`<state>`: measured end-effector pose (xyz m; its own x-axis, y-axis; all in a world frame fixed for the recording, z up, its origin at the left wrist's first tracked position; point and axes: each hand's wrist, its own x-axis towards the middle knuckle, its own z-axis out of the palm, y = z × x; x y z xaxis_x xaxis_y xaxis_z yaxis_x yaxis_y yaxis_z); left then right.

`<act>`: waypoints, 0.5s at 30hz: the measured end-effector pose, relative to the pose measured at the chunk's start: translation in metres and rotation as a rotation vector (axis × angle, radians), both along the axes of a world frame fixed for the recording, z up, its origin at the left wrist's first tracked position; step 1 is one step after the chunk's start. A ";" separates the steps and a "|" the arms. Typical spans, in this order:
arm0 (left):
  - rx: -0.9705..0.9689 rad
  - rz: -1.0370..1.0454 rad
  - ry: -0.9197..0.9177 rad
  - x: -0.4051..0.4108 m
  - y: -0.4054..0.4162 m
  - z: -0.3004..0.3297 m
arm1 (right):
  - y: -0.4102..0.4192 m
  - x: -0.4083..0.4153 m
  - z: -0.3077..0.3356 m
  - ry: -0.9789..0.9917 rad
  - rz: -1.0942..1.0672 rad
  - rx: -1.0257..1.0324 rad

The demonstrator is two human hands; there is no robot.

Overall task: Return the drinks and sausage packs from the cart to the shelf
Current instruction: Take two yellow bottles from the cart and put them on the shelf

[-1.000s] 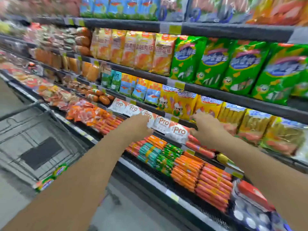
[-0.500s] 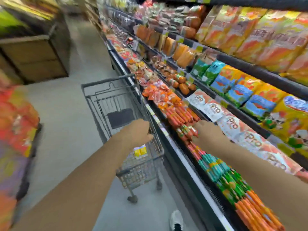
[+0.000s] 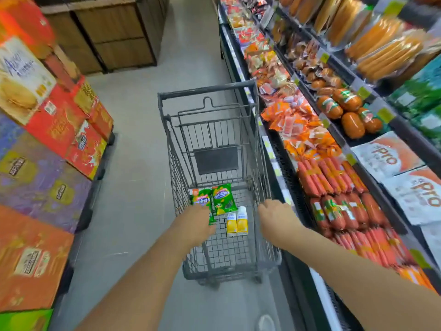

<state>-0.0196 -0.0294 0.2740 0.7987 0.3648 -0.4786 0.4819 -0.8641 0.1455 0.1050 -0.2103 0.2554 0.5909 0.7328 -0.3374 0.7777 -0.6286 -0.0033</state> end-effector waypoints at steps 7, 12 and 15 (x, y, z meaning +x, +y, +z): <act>-0.135 0.016 0.152 0.040 0.028 -0.142 | 0.059 0.036 -0.119 0.139 0.012 -0.141; -0.137 -0.037 0.207 0.078 0.051 -0.242 | 0.095 0.063 -0.213 0.159 0.007 -0.240; -0.155 -0.069 0.231 0.097 0.059 -0.293 | 0.114 0.074 -0.271 0.182 -0.070 -0.227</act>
